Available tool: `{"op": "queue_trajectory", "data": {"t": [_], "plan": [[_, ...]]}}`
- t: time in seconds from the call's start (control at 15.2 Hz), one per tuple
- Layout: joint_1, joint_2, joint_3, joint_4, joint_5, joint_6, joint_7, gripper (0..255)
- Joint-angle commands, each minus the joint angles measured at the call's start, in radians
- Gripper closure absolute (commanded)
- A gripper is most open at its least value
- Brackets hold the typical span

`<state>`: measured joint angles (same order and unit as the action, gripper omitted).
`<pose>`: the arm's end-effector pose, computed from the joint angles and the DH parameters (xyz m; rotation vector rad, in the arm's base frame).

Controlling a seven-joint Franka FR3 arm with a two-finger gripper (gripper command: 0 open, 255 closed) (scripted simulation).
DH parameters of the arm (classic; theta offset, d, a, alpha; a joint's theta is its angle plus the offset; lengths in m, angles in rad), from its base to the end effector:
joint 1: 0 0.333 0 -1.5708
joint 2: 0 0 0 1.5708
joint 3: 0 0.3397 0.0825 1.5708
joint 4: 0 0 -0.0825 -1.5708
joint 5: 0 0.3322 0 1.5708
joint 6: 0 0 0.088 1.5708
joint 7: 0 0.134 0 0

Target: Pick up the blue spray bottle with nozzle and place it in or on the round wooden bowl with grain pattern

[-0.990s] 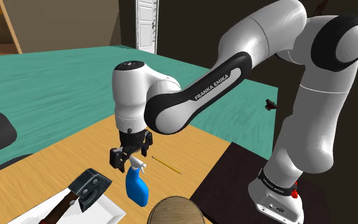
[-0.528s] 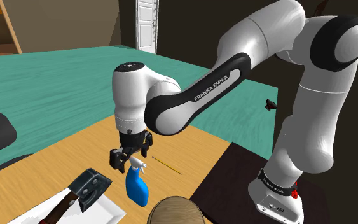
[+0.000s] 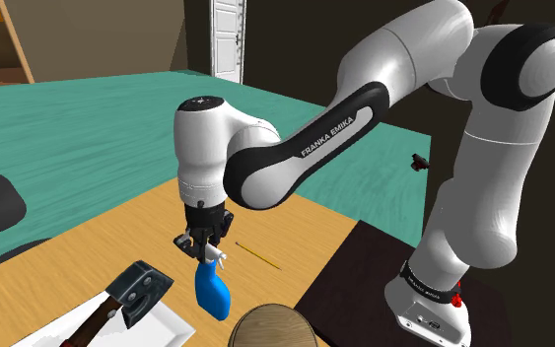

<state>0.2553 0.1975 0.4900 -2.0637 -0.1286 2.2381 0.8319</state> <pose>0.4073 0.3554 0.3778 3.1378 -0.0239 0.0132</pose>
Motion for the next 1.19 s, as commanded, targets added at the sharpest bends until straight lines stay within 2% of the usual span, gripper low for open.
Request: {"op": "queue_trajectory", "data": {"t": [0.0,1.12], "plan": [[0.0,0.0,0.0,0.0,0.0,0.0,0.0,255],[-0.014,-0.101,0.012,0.108,0.067,-0.195,-0.047,255]]}}
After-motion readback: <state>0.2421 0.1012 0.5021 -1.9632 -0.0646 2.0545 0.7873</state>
